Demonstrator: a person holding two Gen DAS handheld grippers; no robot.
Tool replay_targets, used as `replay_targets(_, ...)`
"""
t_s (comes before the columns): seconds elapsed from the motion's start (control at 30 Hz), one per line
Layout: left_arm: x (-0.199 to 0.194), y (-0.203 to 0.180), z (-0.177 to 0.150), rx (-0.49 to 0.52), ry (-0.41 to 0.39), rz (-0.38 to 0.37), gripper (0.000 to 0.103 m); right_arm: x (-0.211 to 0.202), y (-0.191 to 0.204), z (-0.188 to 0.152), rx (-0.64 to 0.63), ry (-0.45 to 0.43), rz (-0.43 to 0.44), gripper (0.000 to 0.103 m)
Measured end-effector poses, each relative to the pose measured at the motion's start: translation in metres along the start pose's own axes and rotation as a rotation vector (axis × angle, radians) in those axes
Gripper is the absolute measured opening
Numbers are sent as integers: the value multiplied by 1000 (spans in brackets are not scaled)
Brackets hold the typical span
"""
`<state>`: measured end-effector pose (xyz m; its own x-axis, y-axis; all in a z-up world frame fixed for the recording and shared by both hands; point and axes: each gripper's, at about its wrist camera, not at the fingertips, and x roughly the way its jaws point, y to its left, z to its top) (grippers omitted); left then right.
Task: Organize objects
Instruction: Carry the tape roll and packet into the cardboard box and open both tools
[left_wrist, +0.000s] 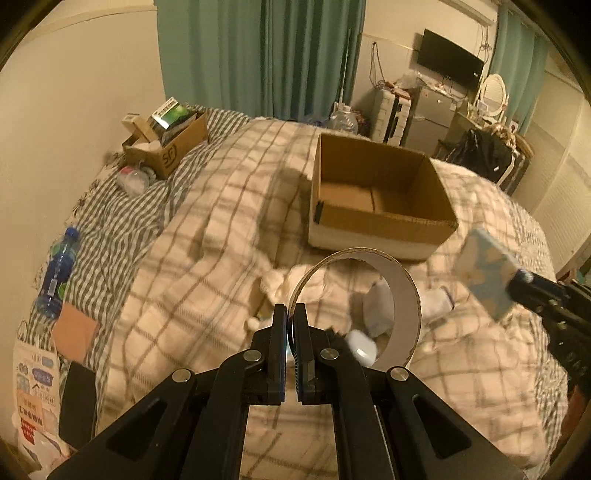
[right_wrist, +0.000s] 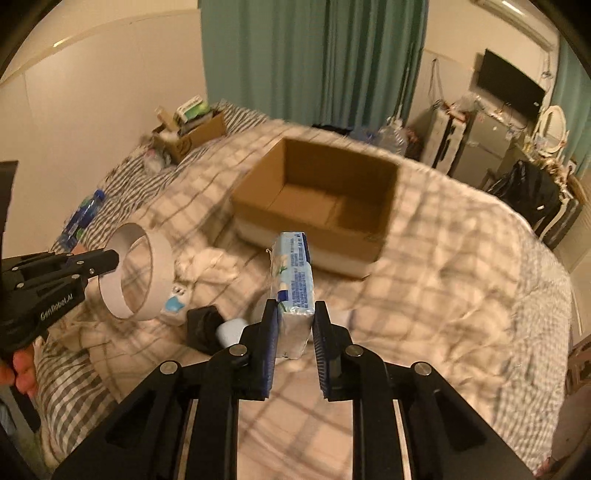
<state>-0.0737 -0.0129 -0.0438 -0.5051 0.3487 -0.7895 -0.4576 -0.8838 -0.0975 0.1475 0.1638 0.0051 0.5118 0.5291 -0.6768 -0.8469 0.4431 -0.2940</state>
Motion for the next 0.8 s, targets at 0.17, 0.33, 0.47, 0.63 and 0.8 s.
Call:
replay_targets(0.17,1,-14,30,40,-28,-14,3,-19,-25,24,8,-49,-44,17)
replay_targets(0.33,17,-33,67,78,-42,-28,3,-17,-37,60,0,-89,-49,17)
replay_targets(0.47,41,-51,96,115,-43,-56,3,0,-41,87,-23,-105,-43,17)
replay_targets(0.63,89,-70,130,132,-15,-67,3,48,-50,117,-19,-83,-22,17)
replay_targets(0.8,141,-82,153,130,12,-89,3,108,-61,136,9,-48,1,17)
